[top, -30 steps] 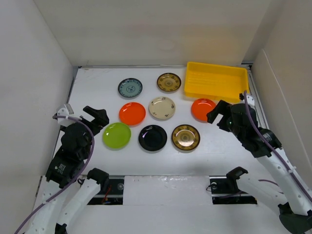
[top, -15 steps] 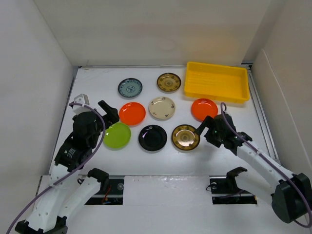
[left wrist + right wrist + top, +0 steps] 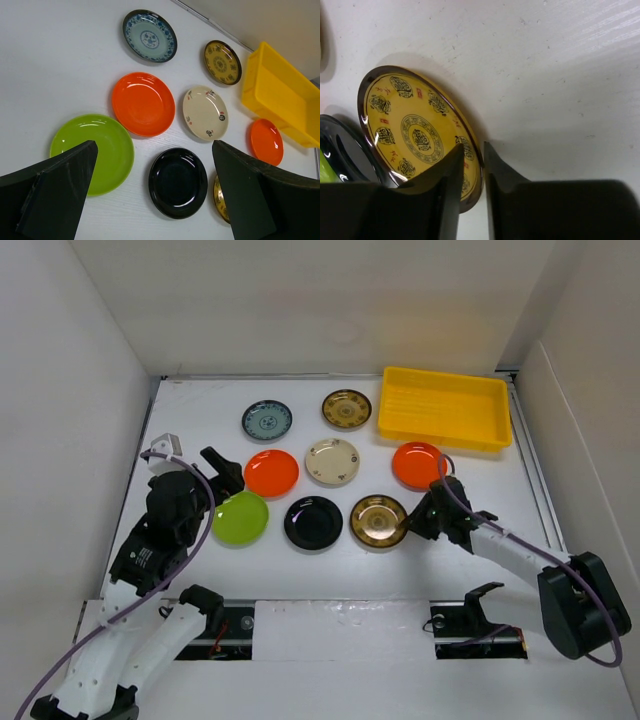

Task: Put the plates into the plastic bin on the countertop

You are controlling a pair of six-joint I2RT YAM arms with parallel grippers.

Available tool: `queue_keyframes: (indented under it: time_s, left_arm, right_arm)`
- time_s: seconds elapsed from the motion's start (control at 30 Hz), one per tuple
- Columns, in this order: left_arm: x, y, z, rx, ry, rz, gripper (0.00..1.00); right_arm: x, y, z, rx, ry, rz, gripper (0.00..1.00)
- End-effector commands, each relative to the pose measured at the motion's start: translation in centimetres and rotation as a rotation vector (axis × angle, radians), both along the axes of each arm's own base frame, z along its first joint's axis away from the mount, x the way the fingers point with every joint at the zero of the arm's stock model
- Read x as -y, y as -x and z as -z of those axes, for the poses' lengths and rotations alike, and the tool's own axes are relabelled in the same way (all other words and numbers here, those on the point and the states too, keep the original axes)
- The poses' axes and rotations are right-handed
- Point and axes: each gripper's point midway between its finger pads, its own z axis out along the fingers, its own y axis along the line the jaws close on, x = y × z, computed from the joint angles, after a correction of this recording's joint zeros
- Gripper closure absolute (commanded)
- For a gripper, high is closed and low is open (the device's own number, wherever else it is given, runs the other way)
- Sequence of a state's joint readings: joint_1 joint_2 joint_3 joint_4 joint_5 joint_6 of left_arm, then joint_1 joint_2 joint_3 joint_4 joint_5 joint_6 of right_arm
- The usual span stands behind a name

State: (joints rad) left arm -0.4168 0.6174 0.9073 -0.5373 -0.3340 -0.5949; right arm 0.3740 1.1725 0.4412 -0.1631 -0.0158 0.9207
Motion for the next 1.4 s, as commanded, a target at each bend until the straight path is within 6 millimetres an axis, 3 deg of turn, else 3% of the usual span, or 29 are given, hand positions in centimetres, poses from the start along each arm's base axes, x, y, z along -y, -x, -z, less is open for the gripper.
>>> queue_keyframes:
  time_s: [0.0, 0.17, 0.33, 0.47, 0.57, 0.63, 0.67, 0.77, 0.8, 0.87, 0.9, 0.93, 0.97, 1.0, 1.03, 1.07, 1.1, 1.13, 1.17, 1.2, 1.23, 1.27, 1.3, 1.37]
  left_arm:
    - [-0.1, -0.4, -0.8, 0.038, 0.001, -0.004, 0.00]
    - [-0.2, -0.2, -1.0, 0.046, 0.005, -0.004, 0.00]
    - [-0.2, -0.2, -1.0, 0.046, 0.005, -0.004, 0.00]
    - [-0.2, -0.2, -1.0, 0.046, 0.005, -0.004, 0.00]
    - [-0.1, -0.4, -0.8, 0.038, 0.001, -0.004, 0.00]
    - [-0.1, -0.4, -0.9, 0.037, 0.010, -0.007, 0.00]
    - [0.0, -0.6, -0.6, 0.028, 0.005, -0.007, 0.00]
    - [0.1, -0.7, -0.4, 0.018, 0.001, -0.007, 0.00]
    - [0.2, -0.9, -0.1, 0.007, -0.004, -0.007, 0.00]
    - [0.2, -1.0, 0.1, -0.003, -0.008, -0.007, 0.00]
    - [0.2, -1.0, 0.1, -0.003, -0.008, -0.007, 0.00]
    - [0.3, -1.2, 0.4, -0.013, -0.013, -0.007, 0.00]
    - [0.4, -1.2, 0.4, -0.014, -0.010, 0.002, 0.00]
    - [0.4, -1.2, 0.4, -0.014, -0.018, 0.005, 0.00]
    - [0.4, -1.2, 0.4, -0.014, -0.018, 0.005, 0.00]
    - [0.4, -1.2, 0.4, -0.014, -0.018, 0.005, 0.00]
    - [0.4, -1.2, 0.4, -0.014, -0.018, 0.005, 0.00]
    - [0.4, -1.2, 0.4, -0.014, -0.018, 0.005, 0.00]
    - [0.4, -1.2, 0.4, -0.014, -0.018, 0.005, 0.00]
    - [0.4, -1.2, 0.4, -0.014, -0.018, 0.005, 0.00]
    - [0.4, -1.2, 0.4, -0.014, -0.018, 0.005, 0.00]
    - [0.6, -1.1, 0.4, -0.016, -0.015, 0.013, 0.00]
    - [0.5, -1.1, 0.5, -0.016, -0.023, 0.017, 0.00]
    - [0.6, -1.2, 0.2, -0.006, -0.019, 0.017, 0.00]
  right_arm:
    - [-0.6, -1.2, -0.8, 0.058, -0.038, -0.002, 0.74]
    - [-0.8, -0.8, -0.7, 0.046, -0.042, -0.023, 0.99]
    - [-0.6, -0.2, -0.8, 0.043, -0.035, -0.030, 1.00]
    - [-0.8, -0.8, -4.6, 0.136, -0.077, -0.023, 1.00]
    - [-0.9, -2.0, -10.5, 0.284, -0.123, -0.002, 1.00]
    - [-0.1, -3.0, -13.2, 0.342, -0.093, 0.018, 1.00]
    - [0.1, -4.0, -15.4, 0.369, -0.082, 0.031, 1.00]
    - [0.9, -6.7, -17.5, 0.394, -0.027, 0.053, 1.00]
    - [1.6, -8.3, -20.0, 0.437, -0.034, 0.090, 1.00]
    - [2.9, -11.3, -20.2, 0.430, 0.012, 0.126, 1.00]
    - [4.9, -13.0, -20.9, 0.440, 0.036, 0.172, 1.00]
    - [5.5, -14.8, -23.8, 0.492, 0.031, 0.184, 1.00]
    - [6.3, -16.6, -22.6, 0.457, 0.052, 0.200, 1.00]
    - [7.1, -17.8, -23.0, 0.465, 0.056, 0.223, 1.00]
    - [9.0, -19.7, -25.4, 0.514, 0.051, 0.267, 1.00]
    - [9.7, -21.7, -23.5, 0.466, 0.058, 0.277, 1.00]
    - [10.2, -23.0, -23.5, 0.463, 0.054, 0.270, 1.00]
    - [11.7, -24.6, -25.3, 0.486, 0.051, 0.294, 1.00]
    - [12.2, -25.8, -24.9, 0.476, 0.056, 0.283, 1.00]
    - [12.6, -27.7, -21.8, 0.405, 0.054, 0.279, 1.00]
    - [12.9, -28.8, -21.5, 0.398, 0.022, 0.260, 1.00]
    - [13.1, -30.1, -22.4, 0.418, 0.006, 0.249, 1.00]
    - [13.1, -31.5, -19.3, 0.365, -0.005, 0.219, 1.00]
    - [12.9, -32.2, -17.2, 0.294, -0.040, 0.192, 1.00]
